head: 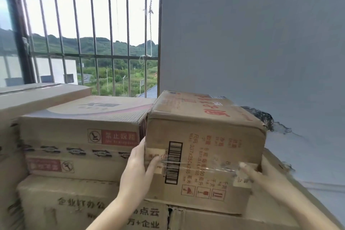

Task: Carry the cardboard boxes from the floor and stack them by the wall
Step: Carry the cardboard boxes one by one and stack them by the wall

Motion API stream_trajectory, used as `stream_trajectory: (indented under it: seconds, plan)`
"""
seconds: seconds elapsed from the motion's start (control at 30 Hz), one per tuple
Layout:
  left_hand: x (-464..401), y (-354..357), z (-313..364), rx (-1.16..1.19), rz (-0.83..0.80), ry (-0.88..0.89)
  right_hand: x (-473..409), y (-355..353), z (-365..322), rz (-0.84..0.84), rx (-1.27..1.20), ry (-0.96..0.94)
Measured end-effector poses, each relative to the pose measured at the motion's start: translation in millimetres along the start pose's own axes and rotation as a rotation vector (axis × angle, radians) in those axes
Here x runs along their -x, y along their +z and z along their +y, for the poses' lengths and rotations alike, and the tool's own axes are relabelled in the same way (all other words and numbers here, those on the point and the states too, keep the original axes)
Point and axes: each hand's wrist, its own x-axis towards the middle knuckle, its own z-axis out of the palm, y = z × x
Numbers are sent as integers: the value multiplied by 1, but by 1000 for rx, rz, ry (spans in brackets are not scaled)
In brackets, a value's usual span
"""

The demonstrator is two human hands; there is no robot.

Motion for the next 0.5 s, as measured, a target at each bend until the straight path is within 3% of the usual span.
stream_trajectory:
  seconds: [0.13,0.27,0.5]
  plan:
    - [-12,-1,-13,-129,54,48,-18,12,4,15,-8,-6]
    - [-33,4,-15,-289,68,-38,-49,24,-3,15,-28,-21]
    - [-56,22,-11,-282,63,-73,-73,26,1,69,-61,-30]
